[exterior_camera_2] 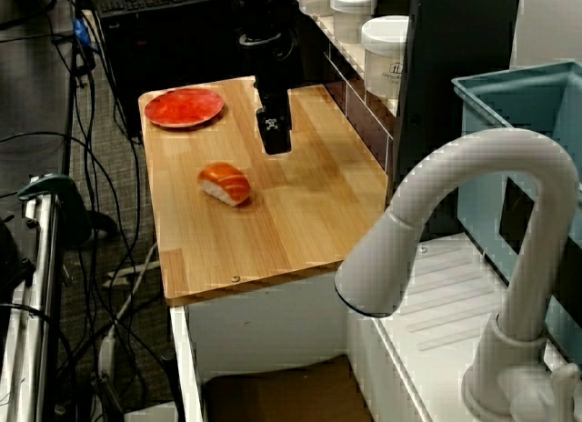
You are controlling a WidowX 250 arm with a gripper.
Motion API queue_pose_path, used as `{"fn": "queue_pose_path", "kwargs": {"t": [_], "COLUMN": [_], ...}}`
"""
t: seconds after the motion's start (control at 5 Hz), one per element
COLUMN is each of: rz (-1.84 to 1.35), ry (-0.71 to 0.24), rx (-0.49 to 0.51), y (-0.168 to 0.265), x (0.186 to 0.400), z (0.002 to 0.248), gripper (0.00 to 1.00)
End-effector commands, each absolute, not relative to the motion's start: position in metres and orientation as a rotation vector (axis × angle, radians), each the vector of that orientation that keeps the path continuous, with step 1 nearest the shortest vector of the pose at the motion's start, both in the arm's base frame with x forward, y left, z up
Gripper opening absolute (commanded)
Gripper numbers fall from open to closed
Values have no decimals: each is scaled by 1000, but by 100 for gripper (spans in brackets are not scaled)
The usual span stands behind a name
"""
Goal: Put the object on the plate
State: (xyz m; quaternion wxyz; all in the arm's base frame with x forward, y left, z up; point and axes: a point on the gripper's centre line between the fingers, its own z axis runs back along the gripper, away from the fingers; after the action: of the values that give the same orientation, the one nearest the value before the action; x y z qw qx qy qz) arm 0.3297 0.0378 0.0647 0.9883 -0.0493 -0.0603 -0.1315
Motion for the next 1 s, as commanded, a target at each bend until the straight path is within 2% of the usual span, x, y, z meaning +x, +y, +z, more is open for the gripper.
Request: {"fn": "queue_pose_path", "kwargs": {"t": [0.0,0.2,0.4,0.6,0.8], "rz": [-264,-339,-458,-589,-671], "ry": [-121,-167,-220,-252,-274], "rx": [-99,-113,-114,-100,-82], "y": [38,33,26,19,22], "x": [330,317,299,283,275], "z": [65,100,113,108,89], "gripper": [100,100,100,100,100]}}
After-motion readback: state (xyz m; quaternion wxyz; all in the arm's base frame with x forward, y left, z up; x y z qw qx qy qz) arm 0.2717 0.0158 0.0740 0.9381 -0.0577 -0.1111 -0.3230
